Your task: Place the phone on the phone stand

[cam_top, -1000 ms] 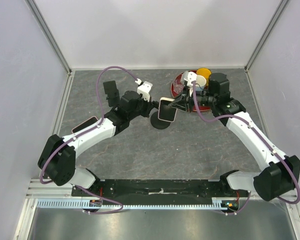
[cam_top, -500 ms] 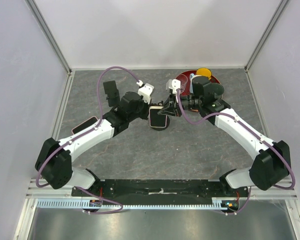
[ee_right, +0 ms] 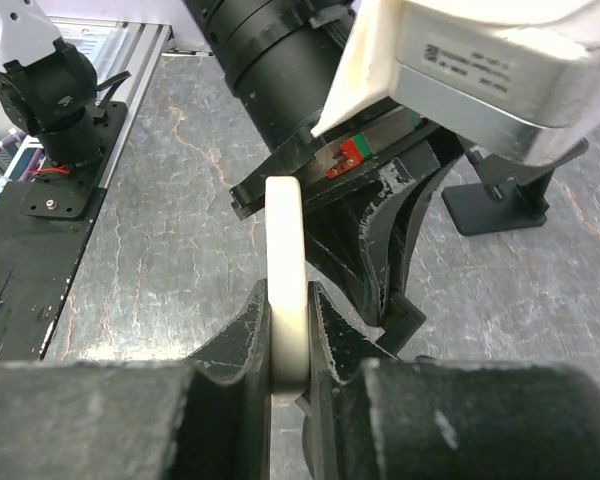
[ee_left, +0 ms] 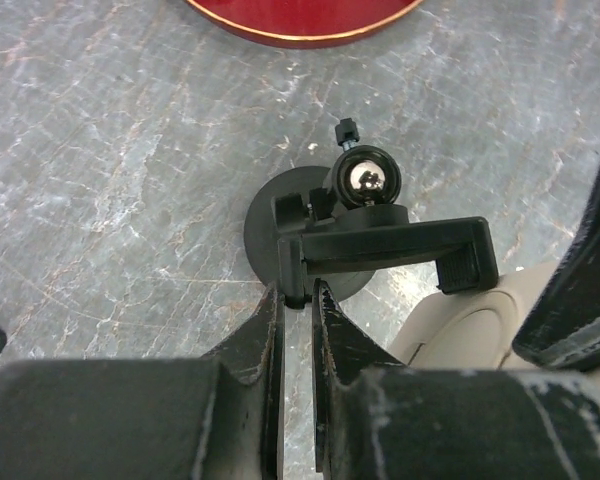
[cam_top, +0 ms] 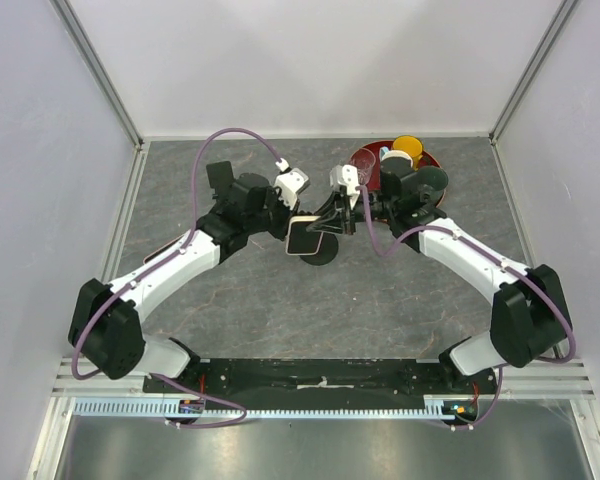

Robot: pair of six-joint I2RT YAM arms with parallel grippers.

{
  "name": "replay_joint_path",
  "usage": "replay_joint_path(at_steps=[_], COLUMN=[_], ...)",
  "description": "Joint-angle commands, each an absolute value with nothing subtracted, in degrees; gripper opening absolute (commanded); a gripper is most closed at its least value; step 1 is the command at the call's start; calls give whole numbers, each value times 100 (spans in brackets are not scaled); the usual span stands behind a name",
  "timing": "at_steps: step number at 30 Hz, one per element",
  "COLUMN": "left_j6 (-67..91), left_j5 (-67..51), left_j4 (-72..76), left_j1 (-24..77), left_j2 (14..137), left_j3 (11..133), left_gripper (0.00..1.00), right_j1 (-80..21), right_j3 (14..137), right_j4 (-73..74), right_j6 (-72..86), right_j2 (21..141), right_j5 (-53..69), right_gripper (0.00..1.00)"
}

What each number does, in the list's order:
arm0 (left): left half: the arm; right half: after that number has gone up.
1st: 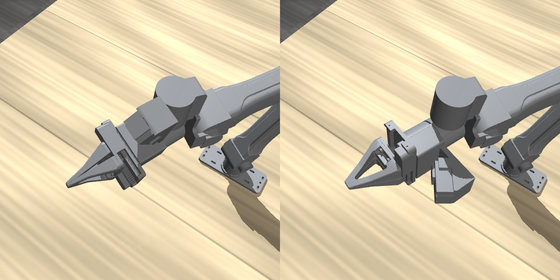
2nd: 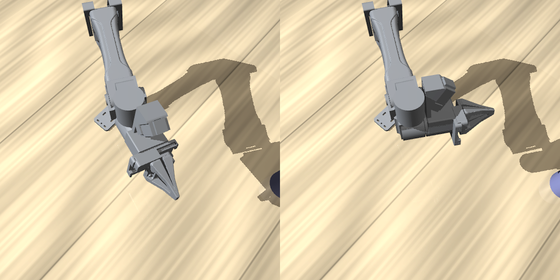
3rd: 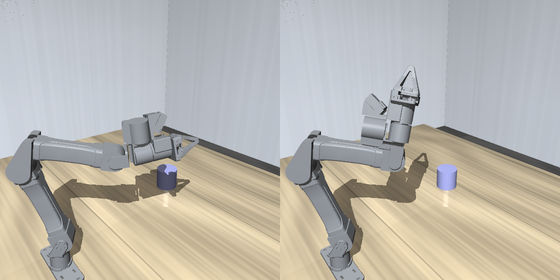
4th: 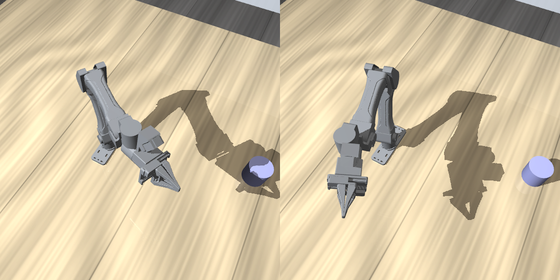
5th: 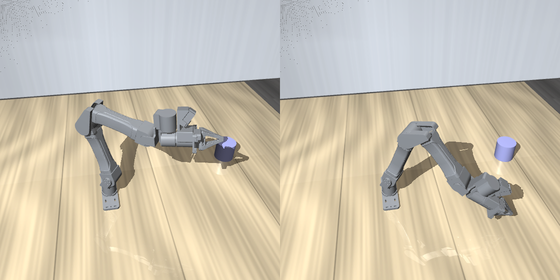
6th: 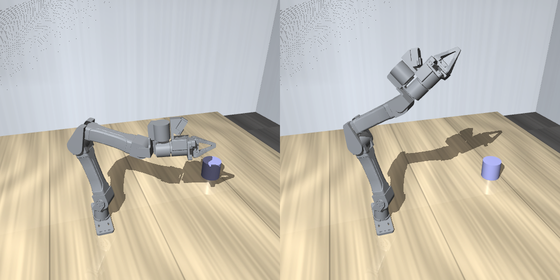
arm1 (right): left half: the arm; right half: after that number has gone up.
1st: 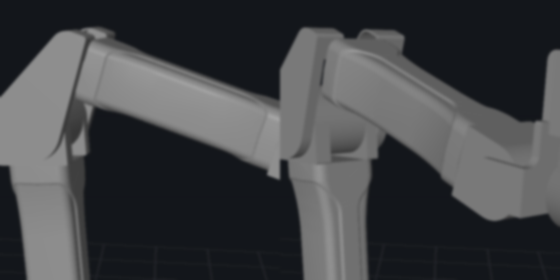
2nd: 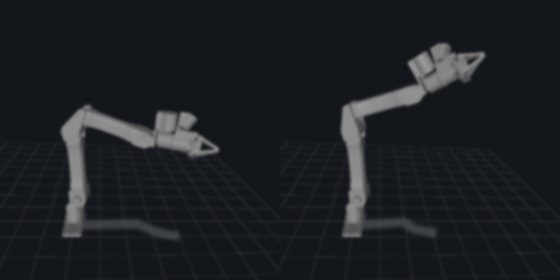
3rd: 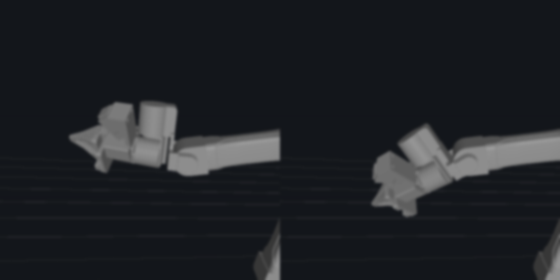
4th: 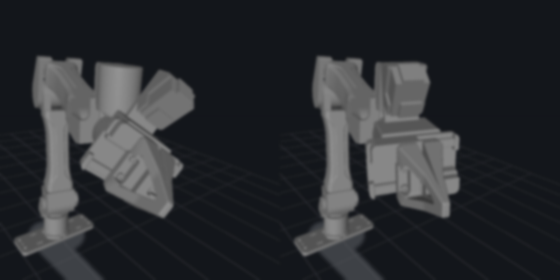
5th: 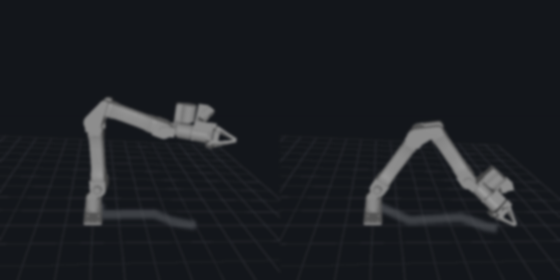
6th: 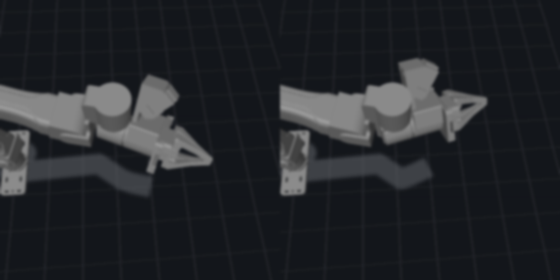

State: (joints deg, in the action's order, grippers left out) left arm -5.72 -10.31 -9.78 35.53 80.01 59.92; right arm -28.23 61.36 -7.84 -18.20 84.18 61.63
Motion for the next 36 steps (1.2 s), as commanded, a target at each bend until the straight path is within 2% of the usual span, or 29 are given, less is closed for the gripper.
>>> replay_joint_path(at_steps=[1, 8, 21, 31, 36], left_j6=[-1046, -1336, -1749, -1819, -1600], left_j5=[-2741, -3480, -3770, -3657, -3227], left_j4=[-1178, -1529, -1731, -1723, -1477], left_j1=[3298, 3094, 3094, 3094, 3094], left_j2=[8016, 8147, 8069, 7981, 7849], left_j3=[6354, 6495, 6442, 6390, 6267], left_gripper=[2, 2, 2, 2, 2], right_j1=[-3059, -3164, -3164, -2734, -2558], right_j3=[6328, 6732, 7602, 7638, 7444], right_j4=[-1575, -1143, -106, 360, 588], right_j6=[-2188, -2601, -3453, -3550, -3340], right_j2=[8569, 8912, 9466, 9414, 9202], right_j5=[6302, 6311, 6302, 6213, 6083], right_gripper=[0, 0, 0, 0, 0])
